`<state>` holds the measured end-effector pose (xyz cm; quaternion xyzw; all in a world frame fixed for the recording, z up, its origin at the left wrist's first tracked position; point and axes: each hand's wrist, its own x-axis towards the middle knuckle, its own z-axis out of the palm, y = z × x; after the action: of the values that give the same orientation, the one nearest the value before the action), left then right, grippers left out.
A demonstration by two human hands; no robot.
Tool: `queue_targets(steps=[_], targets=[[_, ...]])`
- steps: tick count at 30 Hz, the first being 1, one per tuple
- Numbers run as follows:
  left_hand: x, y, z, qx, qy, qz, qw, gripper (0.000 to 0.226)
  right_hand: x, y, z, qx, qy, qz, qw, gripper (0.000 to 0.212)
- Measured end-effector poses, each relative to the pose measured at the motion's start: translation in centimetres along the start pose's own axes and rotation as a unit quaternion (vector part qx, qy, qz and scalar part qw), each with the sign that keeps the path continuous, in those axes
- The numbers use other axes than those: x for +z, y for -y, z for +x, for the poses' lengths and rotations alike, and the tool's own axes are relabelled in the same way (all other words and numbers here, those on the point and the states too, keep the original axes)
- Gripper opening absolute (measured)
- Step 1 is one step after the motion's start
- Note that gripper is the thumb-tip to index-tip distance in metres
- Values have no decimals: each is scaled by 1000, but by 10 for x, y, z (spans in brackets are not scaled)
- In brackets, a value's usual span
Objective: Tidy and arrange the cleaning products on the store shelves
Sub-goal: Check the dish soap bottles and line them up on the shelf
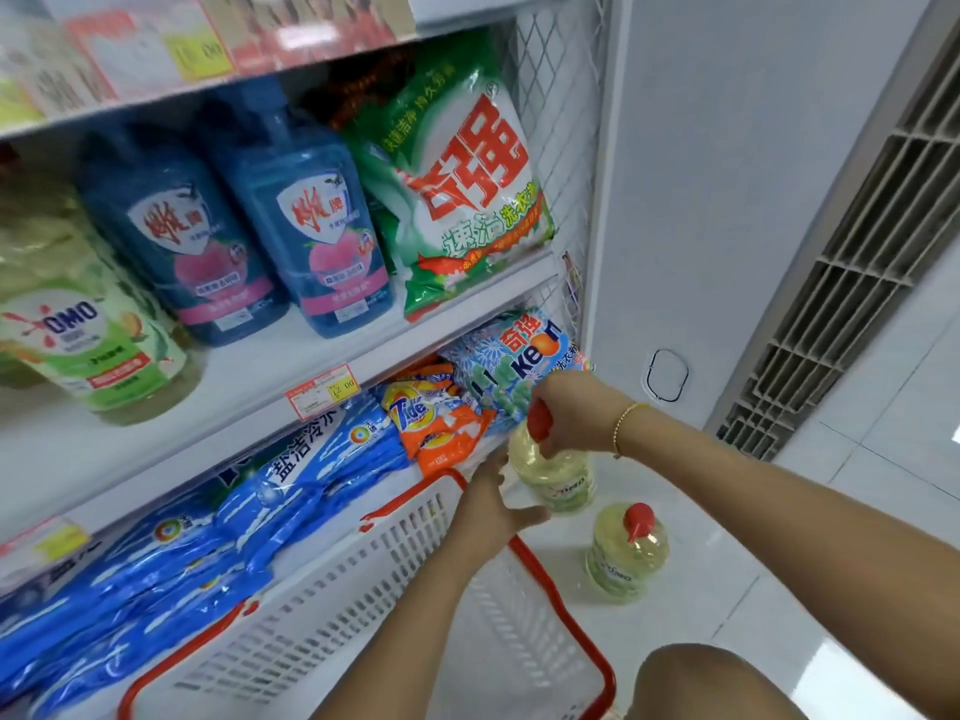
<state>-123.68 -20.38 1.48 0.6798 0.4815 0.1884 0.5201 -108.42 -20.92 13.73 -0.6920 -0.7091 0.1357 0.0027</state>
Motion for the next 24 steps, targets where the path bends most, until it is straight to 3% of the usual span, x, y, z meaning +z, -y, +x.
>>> queue_targets(steps=[2, 5, 8, 12, 17, 21, 24], targets=[[-10, -12, -13, 45, -38, -19, 998, 98, -39, 27, -12, -43, -22, -35, 998, 40], [-33, -40, -35, 108, -112, -79, 985, 76, -88, 69, -29, -95, -77, -62, 991, 42], [-76, -65, -61, 151, -181, -113, 965, 73, -124, 111, -44, -147, -132, -40, 979, 39], [-150, -79, -100, 182, -255, -44, 949, 86, -154, 165, -54, -222, -200, 1, 954, 34], [-248, -89, -150, 209, -326, 59, 920, 87, -164, 232, -45, -294, -266, 98, 913, 41], [-311, -75, -195, 195, -379, 134, 895, 79, -145, 284, -31, -348, -288, 201, 869, 41], [-347, -52, -216, 185, -419, 176, 872, 86, -122, 323, -15, -380, -286, 262, 840, 42]])
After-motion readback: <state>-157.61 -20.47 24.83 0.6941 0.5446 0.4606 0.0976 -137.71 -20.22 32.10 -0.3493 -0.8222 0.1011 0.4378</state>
